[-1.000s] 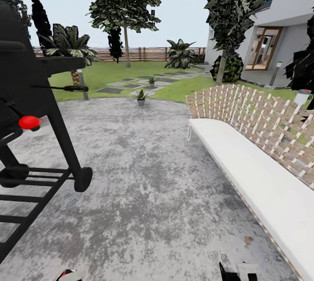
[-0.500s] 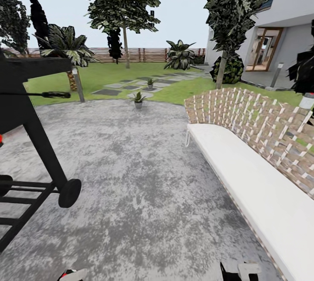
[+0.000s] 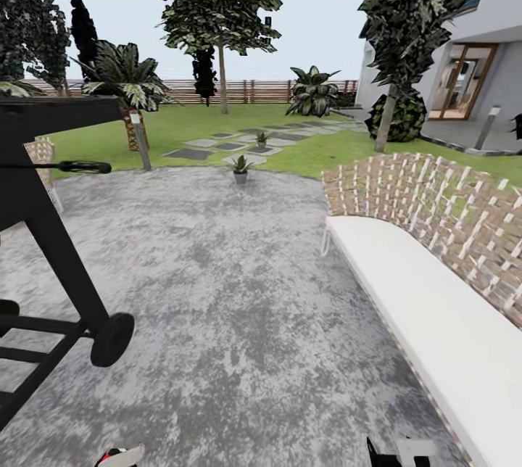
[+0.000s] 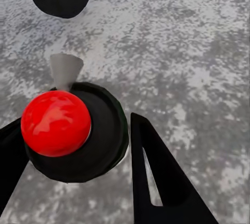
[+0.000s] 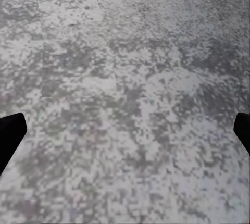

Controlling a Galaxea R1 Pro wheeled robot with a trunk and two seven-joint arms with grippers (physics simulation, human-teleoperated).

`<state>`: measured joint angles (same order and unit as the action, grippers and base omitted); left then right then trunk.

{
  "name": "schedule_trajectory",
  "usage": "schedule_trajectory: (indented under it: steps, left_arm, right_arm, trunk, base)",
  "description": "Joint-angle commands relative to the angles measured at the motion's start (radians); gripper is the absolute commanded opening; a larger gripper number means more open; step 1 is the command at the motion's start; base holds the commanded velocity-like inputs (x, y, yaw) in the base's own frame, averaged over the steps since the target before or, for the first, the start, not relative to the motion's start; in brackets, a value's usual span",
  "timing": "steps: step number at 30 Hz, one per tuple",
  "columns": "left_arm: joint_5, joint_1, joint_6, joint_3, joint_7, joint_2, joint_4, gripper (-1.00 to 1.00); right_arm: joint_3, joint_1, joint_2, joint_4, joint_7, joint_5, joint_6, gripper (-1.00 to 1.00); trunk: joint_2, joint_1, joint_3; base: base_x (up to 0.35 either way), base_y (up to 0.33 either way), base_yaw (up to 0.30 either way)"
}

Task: Pick up the pesticide atomizer in the garden and spray insectifuge to fully cover both potted plants in the garden.

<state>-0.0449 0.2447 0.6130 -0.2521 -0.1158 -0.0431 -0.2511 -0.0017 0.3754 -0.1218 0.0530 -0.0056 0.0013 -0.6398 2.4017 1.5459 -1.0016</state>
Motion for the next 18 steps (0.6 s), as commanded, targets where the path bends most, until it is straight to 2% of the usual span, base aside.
schedule_trajectory:
  steps: [1,18]
  left_arm:
    - [-0.006,0.001,0.003,0.001,-0.007,0.000,0.001,-1.00]
    - [-0.010,0.001,0.004,0.001,-0.007,0.000,0.002,-1.00]
  right_arm:
    - [0.000,0.000,0.000,-0.001,-0.001,0.000,-0.002,1.00]
    - [0.002,0.000,0.006,-0.001,0.002,0.002,-0.001,1.00]
  trunk:
    - [0.000,0.000,-0.001]
    - [0.000,0.000,-0.001]
  base:
    - [0.337,0.000,0.051]
    - [0.337,0.000,0.008]
